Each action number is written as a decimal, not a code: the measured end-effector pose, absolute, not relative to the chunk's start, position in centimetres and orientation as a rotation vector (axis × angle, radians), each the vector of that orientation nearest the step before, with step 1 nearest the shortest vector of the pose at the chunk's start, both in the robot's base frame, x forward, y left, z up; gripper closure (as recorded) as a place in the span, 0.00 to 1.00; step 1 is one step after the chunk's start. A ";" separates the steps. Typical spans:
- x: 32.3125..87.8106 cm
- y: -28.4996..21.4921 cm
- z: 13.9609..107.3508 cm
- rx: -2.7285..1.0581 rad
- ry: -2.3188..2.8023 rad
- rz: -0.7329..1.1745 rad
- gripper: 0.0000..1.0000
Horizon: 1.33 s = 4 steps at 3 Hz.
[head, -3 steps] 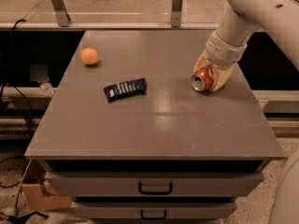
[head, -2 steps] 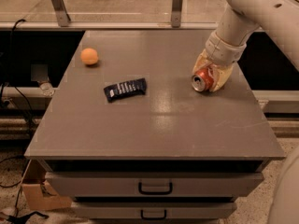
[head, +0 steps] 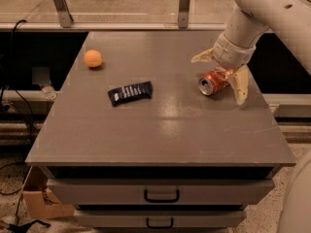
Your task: Knock coke can over
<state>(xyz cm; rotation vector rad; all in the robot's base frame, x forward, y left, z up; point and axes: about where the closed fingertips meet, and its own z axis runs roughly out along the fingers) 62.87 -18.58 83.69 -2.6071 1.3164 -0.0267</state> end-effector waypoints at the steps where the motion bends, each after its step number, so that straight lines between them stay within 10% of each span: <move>1: 62.7 -19.7 83.7 -2.574 1.390 -0.039 0.00; 4: 60.6 -26.2 85.7 -2.471 1.673 -0.162 0.00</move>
Offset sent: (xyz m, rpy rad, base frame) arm -0.0293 -0.0799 0.0225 -0.0641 -0.0161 -0.2680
